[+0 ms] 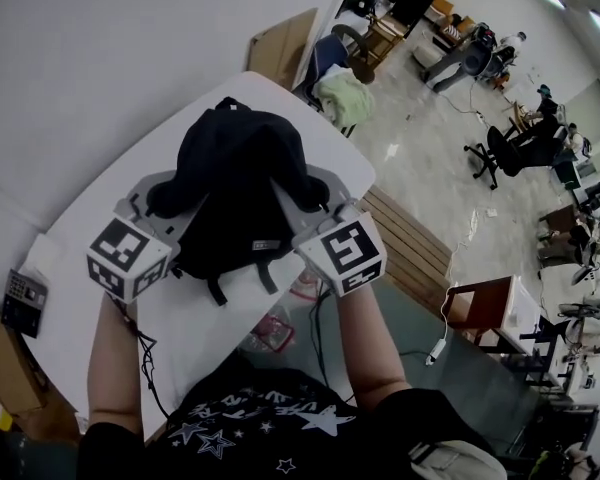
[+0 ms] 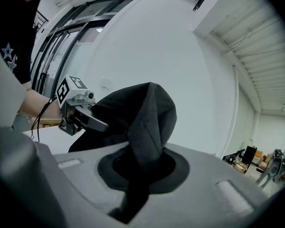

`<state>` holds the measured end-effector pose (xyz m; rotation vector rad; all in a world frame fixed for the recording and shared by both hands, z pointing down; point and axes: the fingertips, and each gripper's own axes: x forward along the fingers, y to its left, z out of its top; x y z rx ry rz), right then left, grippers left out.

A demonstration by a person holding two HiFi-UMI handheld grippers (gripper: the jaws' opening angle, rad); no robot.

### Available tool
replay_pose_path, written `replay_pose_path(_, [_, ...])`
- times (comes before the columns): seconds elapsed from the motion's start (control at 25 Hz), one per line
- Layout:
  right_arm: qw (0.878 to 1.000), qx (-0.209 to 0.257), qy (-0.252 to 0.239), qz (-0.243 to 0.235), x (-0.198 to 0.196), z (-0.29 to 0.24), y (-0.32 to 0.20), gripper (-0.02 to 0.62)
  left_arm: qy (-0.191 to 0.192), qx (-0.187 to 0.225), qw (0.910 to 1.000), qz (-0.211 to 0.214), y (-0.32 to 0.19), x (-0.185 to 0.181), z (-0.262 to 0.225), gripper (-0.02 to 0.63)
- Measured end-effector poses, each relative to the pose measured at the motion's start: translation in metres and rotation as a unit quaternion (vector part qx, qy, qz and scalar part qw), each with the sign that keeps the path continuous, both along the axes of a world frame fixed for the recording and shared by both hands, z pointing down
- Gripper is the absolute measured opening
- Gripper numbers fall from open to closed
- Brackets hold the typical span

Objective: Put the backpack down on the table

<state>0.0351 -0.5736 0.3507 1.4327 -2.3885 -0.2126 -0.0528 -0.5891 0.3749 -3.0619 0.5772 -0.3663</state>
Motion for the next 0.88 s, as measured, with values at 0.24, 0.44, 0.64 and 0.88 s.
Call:
replay_pose_path(0.24, [1.0, -0.003, -0.008, -0.019, -0.009, 0.017, 0.003, 0.031, 0.023, -0.008, 0.9997, -0.001, 0.001, -0.009, 0.022, 0.055])
replay_pose_path(0.44, [1.0, 0.007, -0.011, -0.025, -0.008, 0.012, 0.008, 0.032, 0.038, 0.012, 0.9992, -0.007, 0.006, -0.008, 0.018, 0.055])
replay_pose_path(0.64, [0.999, 0.008, -0.019, -0.029, -0.009, 0.007, 0.016, 0.044, 0.04, 0.031, 0.9986, -0.013, 0.016, -0.009, 0.013, 0.057])
replay_pose_path(0.88, [0.999, -0.023, -0.031, -0.035, -0.008, 0.012, 0.022, 0.183, 0.042, 0.03, 0.9983, -0.028, 0.019, -0.005, 0.013, 0.113])
